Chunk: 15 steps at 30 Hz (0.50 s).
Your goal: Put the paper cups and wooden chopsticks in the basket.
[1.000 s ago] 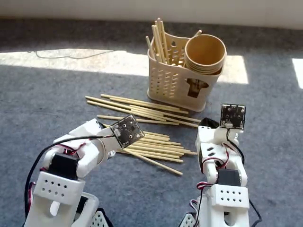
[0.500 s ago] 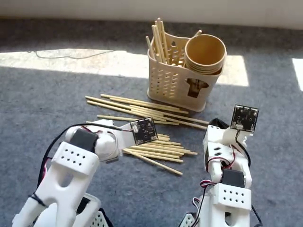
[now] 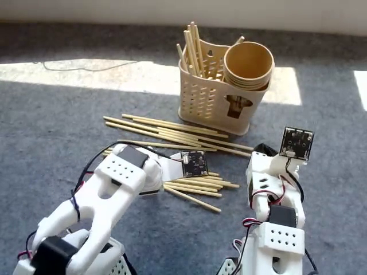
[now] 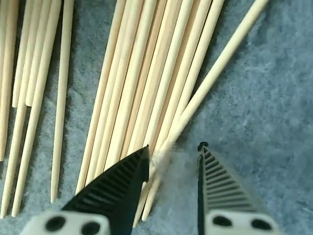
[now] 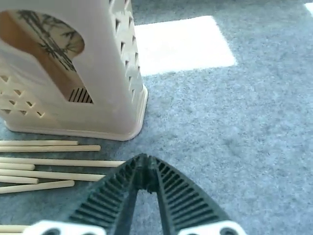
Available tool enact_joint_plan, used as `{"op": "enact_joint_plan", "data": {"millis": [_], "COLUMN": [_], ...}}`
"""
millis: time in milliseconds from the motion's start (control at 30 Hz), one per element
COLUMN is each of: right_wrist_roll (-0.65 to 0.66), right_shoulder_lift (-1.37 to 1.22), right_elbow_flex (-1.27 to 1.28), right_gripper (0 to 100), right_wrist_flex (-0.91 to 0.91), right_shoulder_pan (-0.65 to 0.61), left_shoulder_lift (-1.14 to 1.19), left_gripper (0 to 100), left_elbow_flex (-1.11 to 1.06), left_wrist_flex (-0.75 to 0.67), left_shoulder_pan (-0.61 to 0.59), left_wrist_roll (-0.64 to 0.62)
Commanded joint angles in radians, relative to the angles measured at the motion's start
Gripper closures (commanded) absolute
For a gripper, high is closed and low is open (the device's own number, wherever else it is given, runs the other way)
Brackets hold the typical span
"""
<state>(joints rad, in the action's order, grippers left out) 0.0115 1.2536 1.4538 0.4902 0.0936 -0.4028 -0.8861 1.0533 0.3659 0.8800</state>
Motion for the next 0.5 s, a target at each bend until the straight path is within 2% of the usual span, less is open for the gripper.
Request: {"op": "enact_joint_plan", "data": {"millis": [0, 167, 367, 467], "right_wrist_roll": [-0.009, -0.009, -0.009, -0.003], "right_shoulder_lift": [0.022, 0.022, 0.021, 0.021], "right_elbow_flex": [-0.013, -0.012, -0.012, -0.012], "right_gripper": [98.8, 98.8, 98.8, 98.8], "right_wrist_flex": [-0.028, -0.028, -0.028, -0.028], "right_shoulder_pan": [0.008, 0.008, 0.007, 0.007], "left_shoulder_lift": [0.111, 0.237, 0.239, 0.223], "left_gripper": [84, 84, 94, 97], "left_elbow_flex": [0.044, 0.045, 0.045, 0.045], "left_wrist_flex": [-0.098, -0.176, -0.176, -0.129], "left_shoulder_pan": [0.012, 0.01, 0.008, -0.004], "left_wrist_roll": [0.002, -0.003, -0.049, -0.046]}}
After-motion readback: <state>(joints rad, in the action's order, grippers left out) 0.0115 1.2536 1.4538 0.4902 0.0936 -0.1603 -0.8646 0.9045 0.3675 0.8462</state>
